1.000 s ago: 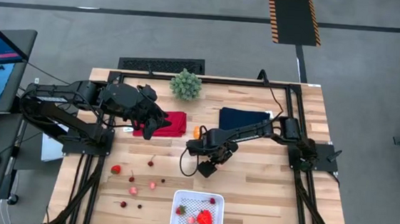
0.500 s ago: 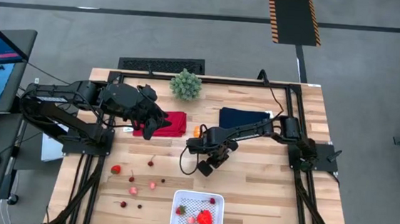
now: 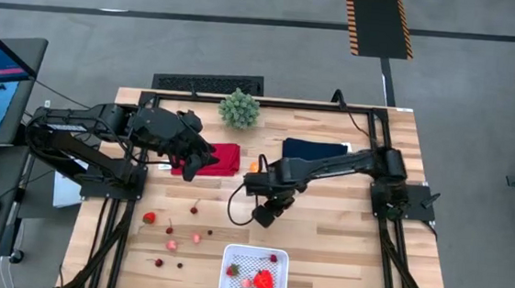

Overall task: Pick and placing Produce into tupperware
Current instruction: Put the right peach into the white bin

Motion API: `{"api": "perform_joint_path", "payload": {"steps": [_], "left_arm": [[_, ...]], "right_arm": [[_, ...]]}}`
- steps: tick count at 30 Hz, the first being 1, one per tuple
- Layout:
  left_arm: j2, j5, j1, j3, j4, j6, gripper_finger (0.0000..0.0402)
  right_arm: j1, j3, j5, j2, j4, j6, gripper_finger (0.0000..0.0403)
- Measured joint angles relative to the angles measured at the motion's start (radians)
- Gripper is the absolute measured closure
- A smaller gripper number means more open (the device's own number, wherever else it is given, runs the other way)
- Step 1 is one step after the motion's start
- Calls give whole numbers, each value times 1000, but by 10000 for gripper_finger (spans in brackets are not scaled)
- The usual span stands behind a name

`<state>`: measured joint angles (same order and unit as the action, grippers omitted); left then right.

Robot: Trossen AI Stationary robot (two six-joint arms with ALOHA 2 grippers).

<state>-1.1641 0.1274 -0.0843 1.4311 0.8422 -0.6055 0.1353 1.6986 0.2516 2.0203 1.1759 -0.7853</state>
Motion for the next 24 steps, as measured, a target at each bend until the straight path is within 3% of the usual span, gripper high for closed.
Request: {"api": "perform_joint_path", "payload": {"steps": [10,16,24], "left_arm": [[0,-18,0,0,137,39,212],[0,-25,0,0,145,40,212],[0,-26,0,0,128,42,212]], "right_arm": [[159,54,8,-128,-140,-53,312],[271,55,18,-119,-272,-34,312],[317,55,55,-67,-359,-55,310]]}}
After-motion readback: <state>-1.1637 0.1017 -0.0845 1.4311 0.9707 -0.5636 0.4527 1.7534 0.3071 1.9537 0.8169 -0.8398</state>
